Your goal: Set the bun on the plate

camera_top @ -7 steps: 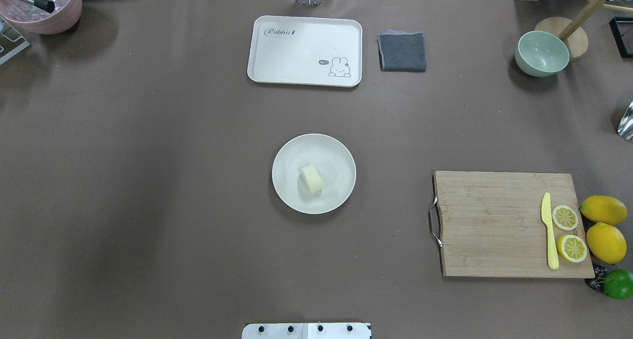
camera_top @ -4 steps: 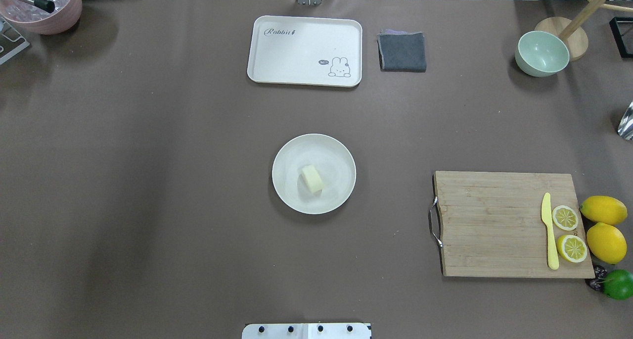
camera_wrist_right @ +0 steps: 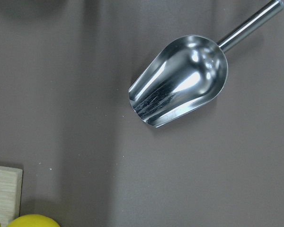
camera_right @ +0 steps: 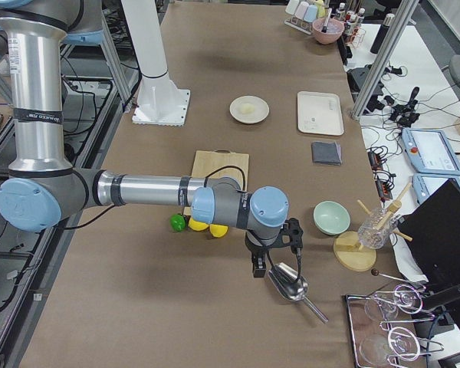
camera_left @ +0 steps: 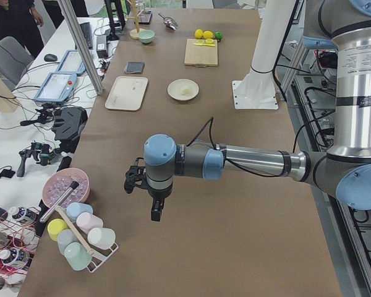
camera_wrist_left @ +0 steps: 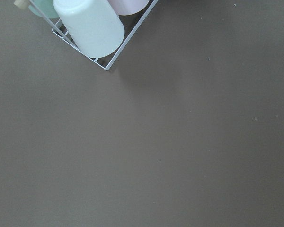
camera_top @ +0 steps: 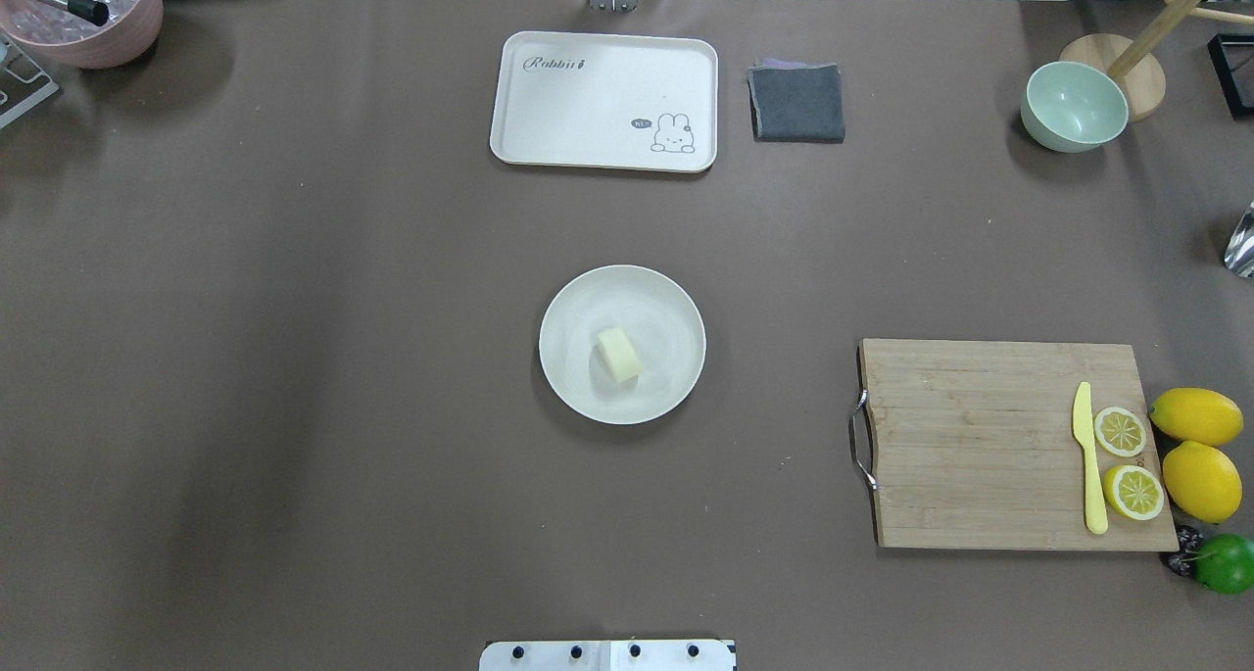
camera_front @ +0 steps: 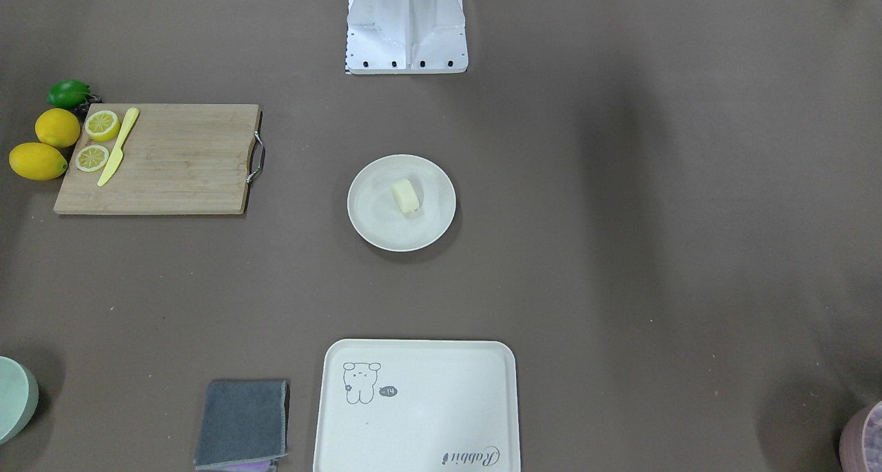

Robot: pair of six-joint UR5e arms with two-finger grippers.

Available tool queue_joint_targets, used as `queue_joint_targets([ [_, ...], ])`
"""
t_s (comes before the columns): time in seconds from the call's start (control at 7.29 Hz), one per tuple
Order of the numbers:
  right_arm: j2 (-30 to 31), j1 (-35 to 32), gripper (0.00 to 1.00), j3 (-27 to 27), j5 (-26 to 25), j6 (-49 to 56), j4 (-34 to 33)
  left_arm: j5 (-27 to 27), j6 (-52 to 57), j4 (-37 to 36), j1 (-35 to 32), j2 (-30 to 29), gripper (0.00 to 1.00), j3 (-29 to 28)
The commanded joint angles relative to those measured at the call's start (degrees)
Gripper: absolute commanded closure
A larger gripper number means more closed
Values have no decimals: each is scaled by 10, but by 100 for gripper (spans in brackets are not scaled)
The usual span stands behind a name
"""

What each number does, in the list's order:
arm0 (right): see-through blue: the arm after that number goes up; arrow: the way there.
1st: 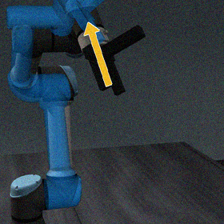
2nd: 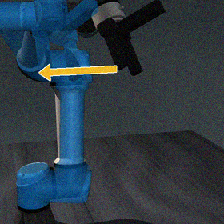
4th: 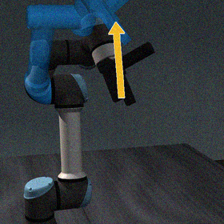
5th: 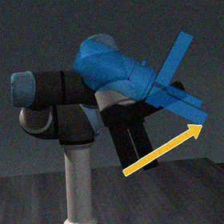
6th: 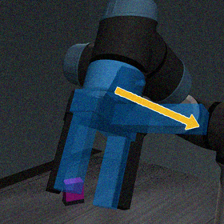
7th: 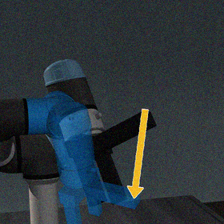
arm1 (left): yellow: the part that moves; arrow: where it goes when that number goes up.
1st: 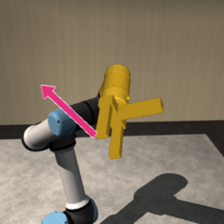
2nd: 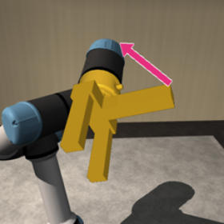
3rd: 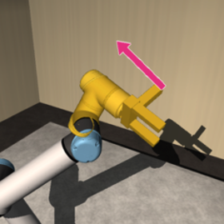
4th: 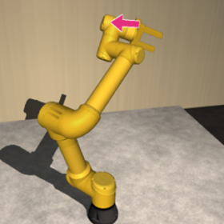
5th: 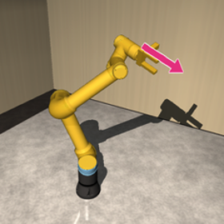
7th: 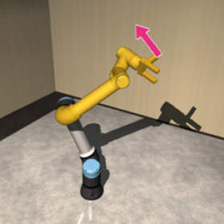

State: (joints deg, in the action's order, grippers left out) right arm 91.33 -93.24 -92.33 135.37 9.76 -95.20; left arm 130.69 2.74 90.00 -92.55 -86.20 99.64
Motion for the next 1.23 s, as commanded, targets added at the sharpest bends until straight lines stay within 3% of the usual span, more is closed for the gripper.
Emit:
queue_joint_targets([
  [0.0, 1, -5, 0, 0, 2, -2, 0, -1, 0, 0, 1, -3, 2, -1],
  [1.1, 15, -11, 0, -11, 2, -2, 1, -1, 0, 13, 1, -2, 2, 0],
])
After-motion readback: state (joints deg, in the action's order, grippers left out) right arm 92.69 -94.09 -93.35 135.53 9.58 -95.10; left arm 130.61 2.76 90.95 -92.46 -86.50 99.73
